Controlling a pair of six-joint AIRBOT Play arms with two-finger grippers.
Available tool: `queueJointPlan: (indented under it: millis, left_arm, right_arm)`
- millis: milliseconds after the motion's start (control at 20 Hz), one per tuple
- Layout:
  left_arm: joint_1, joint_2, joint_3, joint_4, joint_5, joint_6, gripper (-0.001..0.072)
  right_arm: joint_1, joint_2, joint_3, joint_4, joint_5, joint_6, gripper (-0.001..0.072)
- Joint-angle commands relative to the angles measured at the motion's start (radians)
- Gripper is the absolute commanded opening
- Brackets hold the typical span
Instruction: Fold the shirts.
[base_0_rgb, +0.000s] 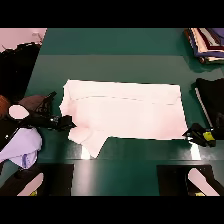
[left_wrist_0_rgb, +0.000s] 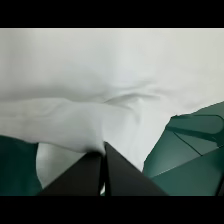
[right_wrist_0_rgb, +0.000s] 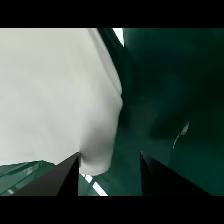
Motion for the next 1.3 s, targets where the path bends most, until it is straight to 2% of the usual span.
queueJointPlan:
  millis: [0,100,150,300,400,550,700,800,900,1150,1250]
  left_arm:
    - [0.0,0.003,0.011,0.0,-0.006,0.0,0.003]
    - [0.0,0.003,0.014,0.003,-0.02,0.0,0.0029]
    - [0.0,0.003,0.025,0.022,-0.046,-0.001,0.0028]
    - [0.0,0.05,0.079,0.085,-0.126,-0.018,0.0028]
    - [0.0,0.138,0.112,0.149,-0.185,-0.074,0.0028]
    - [0.0,0.298,0.121,0.169,-0.367,-0.142,0.0029]
    - [0.0,0.401,0.156,0.171,-0.463,-0.213,0.0029]
    - [0.0,0.393,0.192,0.175,-0.418,-0.21,0.0029]
    - [0.0,0.347,0.207,0.209,-0.297,-0.172,0.0029]
    - [0.0,0.073,0.209,0.259,0.055,-0.087,0.003]
    - [0.0,-0.049,0.209,0.259,0.182,-0.086,0.003]
  right_arm:
    - [0.039,-0.048,-0.022,0.014,-0.063,0.0,0.0265]
    - [0.091,-0.058,0.018,0.005,-0.076,-0.015,0.0057]
    - [0.114,-0.049,0.041,0.003,-0.074,-0.027,0.0018]
    - [0.159,0.036,0.109,-0.005,-0.023,-0.03,0.0017]
    - [0.186,0.116,0.151,-0.066,0.058,-0.029,0.0017]
    - [0.221,0.243,0.207,-0.136,0.206,-0.027,0.0017]
    - [0.247,0.332,0.279,-0.162,0.259,0.002,0.0016]
    - [0.273,0.323,0.335,-0.162,0.254,0.016,0.0015]
    - [0.314,0.247,0.387,-0.161,0.228,0.016,0.0015]
    - [0.417,-0.059,0.508,-0.153,0.058,0.018,0.0015]
    - [0.434,-0.195,0.57,-0.143,0.034,0.018,0.0016]
